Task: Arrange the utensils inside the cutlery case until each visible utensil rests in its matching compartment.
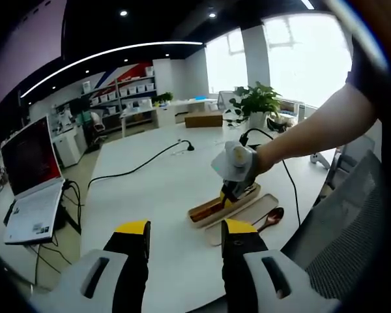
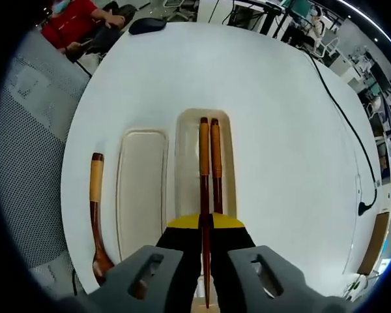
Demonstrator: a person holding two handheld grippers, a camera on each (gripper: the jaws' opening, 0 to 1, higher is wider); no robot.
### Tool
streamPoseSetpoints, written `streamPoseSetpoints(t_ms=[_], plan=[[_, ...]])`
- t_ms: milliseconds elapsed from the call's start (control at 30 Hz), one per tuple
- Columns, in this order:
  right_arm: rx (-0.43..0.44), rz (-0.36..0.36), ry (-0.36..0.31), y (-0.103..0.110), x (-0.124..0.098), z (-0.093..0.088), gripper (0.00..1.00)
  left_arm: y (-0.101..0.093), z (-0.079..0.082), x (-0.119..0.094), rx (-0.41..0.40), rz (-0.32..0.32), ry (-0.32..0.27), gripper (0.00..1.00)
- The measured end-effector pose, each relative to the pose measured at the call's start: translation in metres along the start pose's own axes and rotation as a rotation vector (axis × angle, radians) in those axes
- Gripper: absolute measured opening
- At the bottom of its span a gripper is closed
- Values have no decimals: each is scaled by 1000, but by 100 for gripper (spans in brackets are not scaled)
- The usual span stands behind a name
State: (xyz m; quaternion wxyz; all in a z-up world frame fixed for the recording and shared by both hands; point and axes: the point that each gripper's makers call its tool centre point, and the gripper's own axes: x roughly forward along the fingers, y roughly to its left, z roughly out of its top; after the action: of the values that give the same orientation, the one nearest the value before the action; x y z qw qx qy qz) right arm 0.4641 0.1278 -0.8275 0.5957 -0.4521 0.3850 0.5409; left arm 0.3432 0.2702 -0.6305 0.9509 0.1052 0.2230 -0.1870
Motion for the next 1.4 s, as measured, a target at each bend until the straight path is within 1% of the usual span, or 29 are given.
streamPoseSetpoints(t_ms=[167, 300, 400, 567, 733, 833, 967, 1167, 1400], plan=[[14, 14, -13, 1, 0, 1, 0, 0, 0, 0, 4, 1, 1, 44], [16, 8, -23, 1, 0, 2, 1, 1, 1, 0, 6, 3, -2, 44], [63, -4, -23, -2, -3, 0, 1, 1, 1, -1, 9, 7, -5, 44], [44, -17, -32, -2, -10, 1, 5, 1, 2, -1, 12, 7, -10, 44], [53, -38, -68, -5, -23, 7, 8, 1, 2, -2, 11, 9, -14, 44], [48, -58, -83, -6, -29, 9, 11, 1, 3, -2, 14, 8, -16, 44], [56, -77, -102, -6, -39, 10, 12, 1, 3, -2, 16, 8, -18, 44], [72, -106, -122, -7, -53, 9, 12, 0, 5, -2, 24, 7, -24, 44], [98, -142, -132, -10, -67, 3, 12, -1, 7, -3, 31, 7, -32, 44]])
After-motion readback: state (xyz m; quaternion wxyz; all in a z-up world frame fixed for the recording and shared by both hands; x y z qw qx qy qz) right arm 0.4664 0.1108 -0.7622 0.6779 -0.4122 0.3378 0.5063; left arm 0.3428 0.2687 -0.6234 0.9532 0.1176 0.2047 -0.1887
